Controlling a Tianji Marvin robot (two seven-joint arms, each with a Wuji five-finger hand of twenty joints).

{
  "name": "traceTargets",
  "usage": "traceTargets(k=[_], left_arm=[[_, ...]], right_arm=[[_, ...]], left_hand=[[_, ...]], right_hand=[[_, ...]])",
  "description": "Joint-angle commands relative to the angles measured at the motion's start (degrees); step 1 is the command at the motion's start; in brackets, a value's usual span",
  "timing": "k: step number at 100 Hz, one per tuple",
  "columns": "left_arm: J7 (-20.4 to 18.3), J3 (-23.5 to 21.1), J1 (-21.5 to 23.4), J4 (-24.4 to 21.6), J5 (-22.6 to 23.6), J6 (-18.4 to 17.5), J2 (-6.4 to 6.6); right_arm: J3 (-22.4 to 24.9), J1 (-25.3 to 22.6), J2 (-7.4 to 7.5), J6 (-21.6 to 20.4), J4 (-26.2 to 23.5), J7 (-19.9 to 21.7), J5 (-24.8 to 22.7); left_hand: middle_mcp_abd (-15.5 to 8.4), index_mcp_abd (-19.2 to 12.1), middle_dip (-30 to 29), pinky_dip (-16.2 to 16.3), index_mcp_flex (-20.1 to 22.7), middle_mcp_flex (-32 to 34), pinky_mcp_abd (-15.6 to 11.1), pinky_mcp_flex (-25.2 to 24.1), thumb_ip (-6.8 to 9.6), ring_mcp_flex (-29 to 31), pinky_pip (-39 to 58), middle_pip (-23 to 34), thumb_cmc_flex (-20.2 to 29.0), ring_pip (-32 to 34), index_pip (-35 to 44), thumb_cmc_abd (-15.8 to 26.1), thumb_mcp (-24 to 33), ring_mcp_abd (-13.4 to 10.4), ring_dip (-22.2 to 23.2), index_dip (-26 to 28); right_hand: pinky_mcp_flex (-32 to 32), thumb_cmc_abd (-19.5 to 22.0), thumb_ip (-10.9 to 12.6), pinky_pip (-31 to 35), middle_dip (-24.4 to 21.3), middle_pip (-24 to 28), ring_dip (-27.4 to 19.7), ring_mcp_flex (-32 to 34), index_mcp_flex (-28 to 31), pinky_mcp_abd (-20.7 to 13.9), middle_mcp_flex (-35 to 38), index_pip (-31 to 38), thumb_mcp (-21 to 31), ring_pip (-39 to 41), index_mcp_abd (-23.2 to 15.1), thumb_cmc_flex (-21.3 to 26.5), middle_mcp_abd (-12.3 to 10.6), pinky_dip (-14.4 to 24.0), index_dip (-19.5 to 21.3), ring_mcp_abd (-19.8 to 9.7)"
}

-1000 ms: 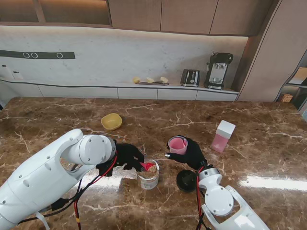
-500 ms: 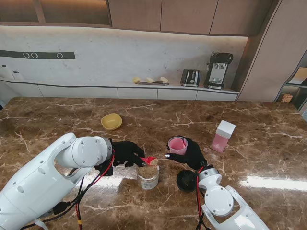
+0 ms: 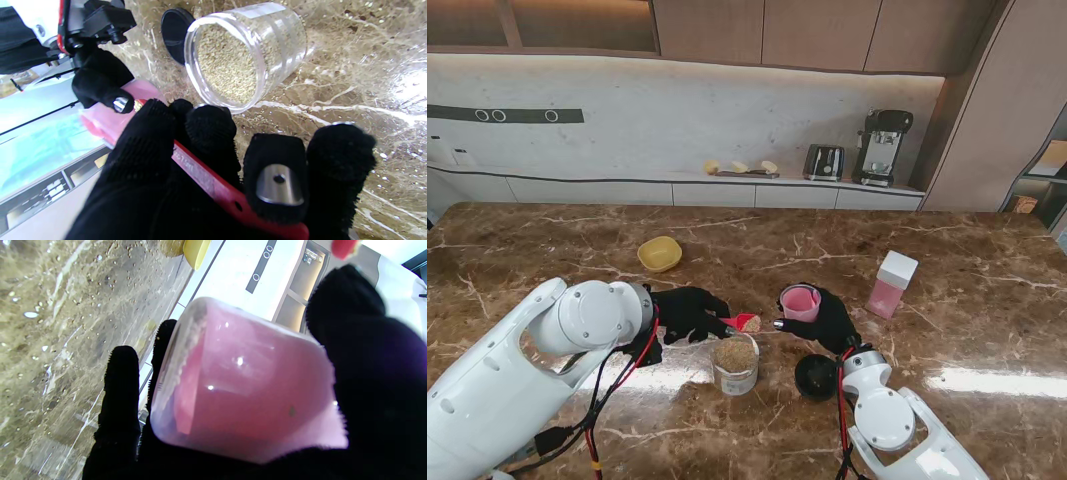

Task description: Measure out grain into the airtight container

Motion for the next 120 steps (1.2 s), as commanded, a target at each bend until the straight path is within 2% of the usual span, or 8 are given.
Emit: traceTargets(k=[1, 24, 46, 96, 120], left_arm=[[0.44, -0.87, 0.61, -1.26, -0.56, 0.83, -0.21], [1.61, -2.72, 0.97, -3.58, -0.90, 2.81, -0.49], [2.67, -1.50, -1.14, -3.57, -1.32, 3.97, -0.88], [6.65, 5.47, -7.84, 0.06, -2.11, 4.54, -2.54], [7.72, 10.12, -11.40, 2.21, 0.58, 2.99, -3.09]], right_arm=[[0.05, -0.45, -0.21, 0.48, 0.34, 0.64, 0.18], [-0.37, -0.22, -0.11, 0.42, 0.47, 0.96, -0.14], [-1.28, 0.02, 0.05, -0.45, 0.21, 1.44, -0.51], [-2.32, 0.37, 0.04, -1.37, 0.27, 1.54, -0.53], [-2.45, 0.53, 0.00, -1.67, 0.47, 1.51, -0.40]], left_hand=[[-0.22, -6.52, 0.74, 0.70, -0.37, 3.65, 1.63, 0.30, 0.22, 1.71, 4.93, 0.94, 3.39, 4.62, 1.57, 0.11, 2.07, 1.42, 0.09, 1.74], [0.16, -5.95, 0.70, 0.80, -0.23, 3.66, 2.34, 0.20, 0.25, 1.69, 4.91, 0.96, 3.66, 4.68, 1.38, 0.18, 1.98, 1.86, 0.15, 1.57], [0.23, -5.77, 0.70, 0.89, -0.33, 3.66, 2.43, 0.31, 0.23, 1.69, 4.96, 0.98, 3.86, 4.73, 1.26, 0.23, 1.76, 1.87, 0.21, 1.50], [0.38, -5.54, 0.69, 0.98, -0.15, 3.87, 2.63, 0.60, 0.30, 1.71, 5.10, 1.13, 3.98, 4.93, 1.30, 0.15, 1.51, 1.90, 0.27, 1.26], [0.09, -5.90, 0.62, 0.91, -0.11, 4.07, 2.52, 0.93, 0.25, 1.72, 5.14, 1.13, 3.77, 5.03, 1.37, 0.12, 1.50, 1.72, 0.24, 1.19]], right_hand=[[-0.22, 12.93, -0.83, -0.77, -0.83, 0.34, -0.45, -0.56, 4.77, -0.33, -0.67, 2.16, 9.76, 0.18, -8.96, 2.89, -1.63, 1.29, 0.54, -1.44], [-0.22, 13.10, -0.86, -0.76, -0.82, 0.40, -0.45, -0.60, 4.72, -0.33, -0.62, 2.15, 9.50, 0.18, -8.87, 2.68, -1.51, 1.30, 0.53, -1.23], [-0.16, 13.15, -0.85, -0.69, -0.80, 0.44, -0.43, -0.46, 4.78, -0.30, -0.53, 2.19, 9.37, 0.27, -8.85, 2.52, -1.64, 1.33, 0.53, -1.44], [-0.17, 13.06, -0.82, -0.66, -0.82, 0.40, -0.46, -0.49, 4.83, -0.24, -0.57, 2.22, 9.43, 0.21, -8.82, 2.58, -1.53, 1.29, 0.51, -1.39], [-0.18, 13.05, -0.82, -0.68, -0.82, 0.40, -0.46, -0.50, 4.82, -0.28, -0.55, 2.23, 9.46, 0.22, -8.81, 2.55, -1.53, 1.28, 0.52, -1.36]])
